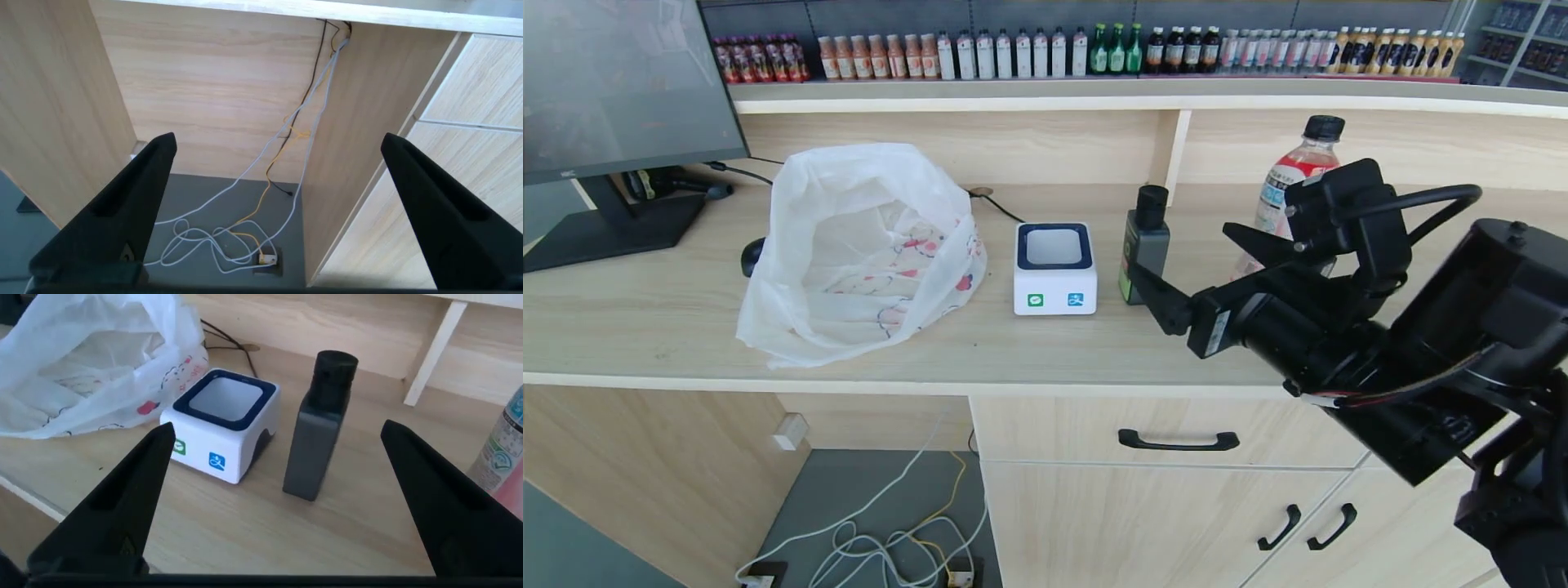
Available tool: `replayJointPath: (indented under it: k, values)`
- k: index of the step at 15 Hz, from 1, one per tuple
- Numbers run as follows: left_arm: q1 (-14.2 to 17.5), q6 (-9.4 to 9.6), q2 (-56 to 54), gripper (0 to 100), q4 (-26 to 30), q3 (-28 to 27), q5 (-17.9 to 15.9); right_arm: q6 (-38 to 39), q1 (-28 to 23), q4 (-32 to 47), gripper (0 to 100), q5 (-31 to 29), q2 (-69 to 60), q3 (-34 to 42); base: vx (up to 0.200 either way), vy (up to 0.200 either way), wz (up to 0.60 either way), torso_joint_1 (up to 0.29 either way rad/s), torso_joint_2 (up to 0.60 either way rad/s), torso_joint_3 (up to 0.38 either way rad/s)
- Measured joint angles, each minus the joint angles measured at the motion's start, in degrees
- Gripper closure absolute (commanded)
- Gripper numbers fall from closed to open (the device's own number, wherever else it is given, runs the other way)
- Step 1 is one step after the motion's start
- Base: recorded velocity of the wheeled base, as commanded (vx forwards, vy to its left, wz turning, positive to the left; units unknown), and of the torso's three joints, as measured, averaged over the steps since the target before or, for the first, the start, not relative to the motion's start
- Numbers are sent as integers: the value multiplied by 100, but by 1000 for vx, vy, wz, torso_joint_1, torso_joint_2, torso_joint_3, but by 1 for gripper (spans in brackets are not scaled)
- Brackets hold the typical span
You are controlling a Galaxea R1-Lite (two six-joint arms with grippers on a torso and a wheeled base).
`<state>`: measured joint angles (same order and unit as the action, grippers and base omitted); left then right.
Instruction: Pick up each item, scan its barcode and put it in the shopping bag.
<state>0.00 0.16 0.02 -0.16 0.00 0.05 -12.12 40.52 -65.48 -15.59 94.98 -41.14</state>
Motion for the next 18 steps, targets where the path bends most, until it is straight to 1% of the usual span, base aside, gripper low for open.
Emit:
replayJointPath:
  k: [2,3,6,11,14,18]
  values:
    - [0,0,0,0,2,0,0,158,71,-82,0,-616,284,-306,0,0,0,0,0,0]
    - [0,2,0,0,0,0,2,241,88,-93,0,-709,397,-417,0,0,0,0,0,0]
    - [0,2,0,0,0,0,2,443,107,-90,0,-881,653,-708,0,0,0,0,0,0]
    - [0,2,0,0,2,0,0,460,71,-87,0,-1000,1018,-1059,0,0,0,0,0,0]
    - [0,2,0,0,0,0,0,688,46,-60,0,-1356,1247,-1230,0,0,0,0,0,0]
    - [0,2,0,0,0,0,2,722,-45,-46,0,-1410,1556,-1477,0,0,0,0,0,0]
